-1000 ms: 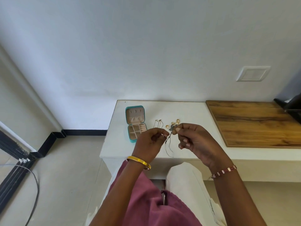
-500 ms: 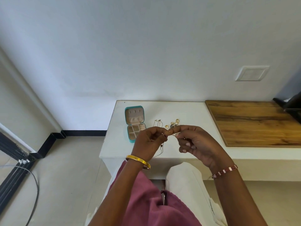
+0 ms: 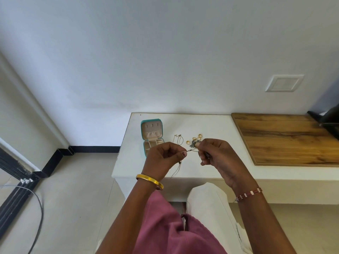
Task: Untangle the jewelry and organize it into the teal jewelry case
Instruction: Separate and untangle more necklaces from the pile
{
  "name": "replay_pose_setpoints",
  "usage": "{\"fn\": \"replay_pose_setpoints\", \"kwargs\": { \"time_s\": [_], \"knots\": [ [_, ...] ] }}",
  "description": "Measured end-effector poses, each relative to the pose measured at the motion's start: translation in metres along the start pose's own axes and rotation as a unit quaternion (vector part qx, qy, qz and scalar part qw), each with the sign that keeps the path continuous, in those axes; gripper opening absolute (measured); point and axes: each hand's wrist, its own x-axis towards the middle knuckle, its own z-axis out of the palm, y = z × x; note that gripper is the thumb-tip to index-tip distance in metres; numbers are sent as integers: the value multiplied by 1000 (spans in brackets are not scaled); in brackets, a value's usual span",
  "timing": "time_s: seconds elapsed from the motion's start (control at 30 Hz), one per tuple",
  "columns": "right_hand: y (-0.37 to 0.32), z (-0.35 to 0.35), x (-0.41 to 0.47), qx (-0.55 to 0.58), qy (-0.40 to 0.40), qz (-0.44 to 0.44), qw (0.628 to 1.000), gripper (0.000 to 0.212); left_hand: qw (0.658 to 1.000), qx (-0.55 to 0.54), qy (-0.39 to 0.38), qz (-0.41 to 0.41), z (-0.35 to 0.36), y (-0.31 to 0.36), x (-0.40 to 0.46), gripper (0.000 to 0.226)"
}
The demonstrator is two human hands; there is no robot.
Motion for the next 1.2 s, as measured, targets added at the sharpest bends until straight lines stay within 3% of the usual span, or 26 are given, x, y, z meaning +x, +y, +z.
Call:
{"fn": "replay_pose_setpoints", "kwargs": {
  "time_s": [0.37,0.77,0.97,1.07,1.2],
  "knots": [
    [-2,0,-3,-54,-32,-17,998,18,1000,-4,14,-15,0,-1,2,30],
    [-1,1,-1,-80,-48,3,996,27,981,159,105,46,3,-4,4,22],
    [4,7,3,31,-10,15,999,27,993,107,55,-6,5,-5,1,32],
    [4,7,3,24,-21,0,999,28,997,53,12,-46,5,-4,1,29],
    [3,9,2,-9,-33,-11,999,31,999,32,-8,-33,5,-2,0,22]
  ]
}}
